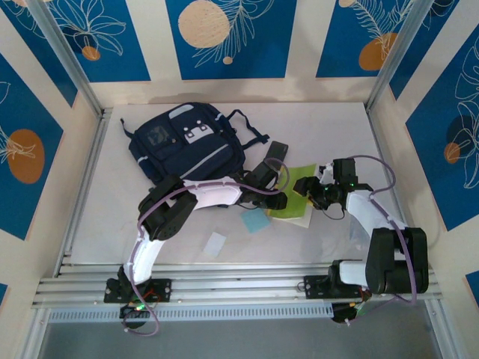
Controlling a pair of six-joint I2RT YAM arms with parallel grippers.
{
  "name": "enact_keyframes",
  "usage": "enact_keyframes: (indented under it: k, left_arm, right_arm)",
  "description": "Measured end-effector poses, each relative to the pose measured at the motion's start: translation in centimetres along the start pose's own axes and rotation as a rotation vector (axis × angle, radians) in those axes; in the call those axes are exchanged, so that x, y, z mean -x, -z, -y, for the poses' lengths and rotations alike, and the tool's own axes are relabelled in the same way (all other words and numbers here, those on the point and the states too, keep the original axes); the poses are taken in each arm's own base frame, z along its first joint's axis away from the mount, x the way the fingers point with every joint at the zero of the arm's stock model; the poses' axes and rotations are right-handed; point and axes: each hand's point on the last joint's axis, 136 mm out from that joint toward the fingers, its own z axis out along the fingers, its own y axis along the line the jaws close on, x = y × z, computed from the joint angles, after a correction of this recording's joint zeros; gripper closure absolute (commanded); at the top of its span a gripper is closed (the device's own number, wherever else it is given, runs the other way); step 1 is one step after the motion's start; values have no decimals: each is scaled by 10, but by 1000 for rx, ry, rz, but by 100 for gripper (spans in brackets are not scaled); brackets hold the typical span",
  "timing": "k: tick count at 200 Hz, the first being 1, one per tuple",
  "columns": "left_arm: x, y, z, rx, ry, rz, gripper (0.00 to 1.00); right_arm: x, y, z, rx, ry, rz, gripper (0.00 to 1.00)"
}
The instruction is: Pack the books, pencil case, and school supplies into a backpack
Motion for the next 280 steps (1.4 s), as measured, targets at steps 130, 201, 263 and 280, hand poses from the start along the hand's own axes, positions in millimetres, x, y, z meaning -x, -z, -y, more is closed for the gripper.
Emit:
enact_keyframes:
  k: [130,201,263,280]
  left_arm:
    - [1,2,1,-2,0,1,59]
    - [1,6,3,-6,-2,6,59]
    - [-2,7,2,-6,0,-2,59]
    - [-2,7,2,-6,1,-2,59]
  right_arm:
    - [7,0,-5,-110,89,21,19]
    - [16,-10,11,-228,209,59,17]
    - [31,-10,14,-272,261,114,21]
    - [33,-10,8,-247,256,114,25]
